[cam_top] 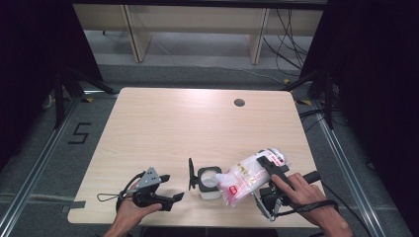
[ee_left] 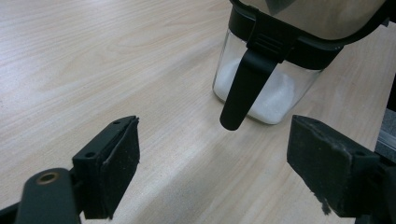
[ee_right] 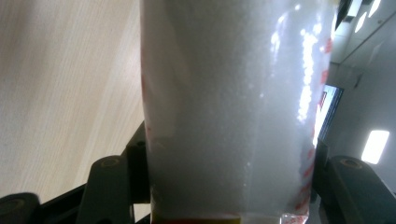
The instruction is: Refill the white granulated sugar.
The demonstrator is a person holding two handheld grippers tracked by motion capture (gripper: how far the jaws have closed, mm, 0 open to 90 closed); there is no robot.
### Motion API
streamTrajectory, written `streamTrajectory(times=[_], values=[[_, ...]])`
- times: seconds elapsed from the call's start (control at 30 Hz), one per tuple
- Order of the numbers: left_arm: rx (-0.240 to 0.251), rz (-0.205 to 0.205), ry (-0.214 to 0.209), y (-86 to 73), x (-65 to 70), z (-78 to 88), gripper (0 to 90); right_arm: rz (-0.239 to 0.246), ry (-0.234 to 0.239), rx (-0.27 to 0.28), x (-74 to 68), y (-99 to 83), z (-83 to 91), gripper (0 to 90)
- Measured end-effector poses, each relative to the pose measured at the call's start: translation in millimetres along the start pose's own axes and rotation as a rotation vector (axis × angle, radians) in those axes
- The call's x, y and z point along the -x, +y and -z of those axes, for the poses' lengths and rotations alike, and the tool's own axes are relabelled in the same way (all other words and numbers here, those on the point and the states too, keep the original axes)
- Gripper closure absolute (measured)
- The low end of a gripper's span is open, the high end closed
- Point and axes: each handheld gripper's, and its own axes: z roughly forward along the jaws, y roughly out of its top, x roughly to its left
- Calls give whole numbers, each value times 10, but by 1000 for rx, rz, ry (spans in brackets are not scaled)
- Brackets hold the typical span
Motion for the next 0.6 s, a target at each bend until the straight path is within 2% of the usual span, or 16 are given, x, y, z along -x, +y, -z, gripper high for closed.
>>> streamTrajectory(times=[0.03, 0.07, 0.1, 0.13, 0.17, 0.2, 0.3, 0.4, 0.43, 0.47, 0.53, 0.57, 0.6], values=[[-1, -1, 0, 0, 0, -1, 167, 8, -8, -5, 10, -8, 15, 421], [-1, -1, 0, 0, 0, -2, 167, -4, -8, -3, -1, -17, 20, 421], [-1, 25, 3, -6, 15, -6, 167, -6, 3, -8, -13, -20, 31, 421], [-1, 19, 2, -4, 13, -5, 167, -29, 6, -9, -41, -25, 35, 421], [0, 17, 3, -4, 13, -5, 167, -20, 13, -21, -40, -22, 49, 420], [-2, 23, 3, -5, 13, -5, 167, 18, -2, -6, -14, -20, 50, 420], [-1, -3, 1, -1, -2, -2, 167, -3, -10, 4, -22, -25, 65, 421], [-3, 21, 2, -4, 13, -4, 167, 21, 2, -1, -33, -12, 70, 421], [0, 23, 3, -5, 14, -5, 167, 1, 9, -16, -42, -12, 85, 421], [-2, 19, 4, -4, 12, -2, 167, 32, -5, 9, -18, -20, 72, 421], [-2, -3, 1, -1, -1, -2, 167, 3, -8, 5, -29, -16, 82, 421], [-1, 0, 1, -1, 0, -2, 167, 24, -9, -2, -20, -14, 89, 421], [-1, 0, 1, -1, 1, -2, 167, 7, 4, -4, -48, -14, 85, 422]])
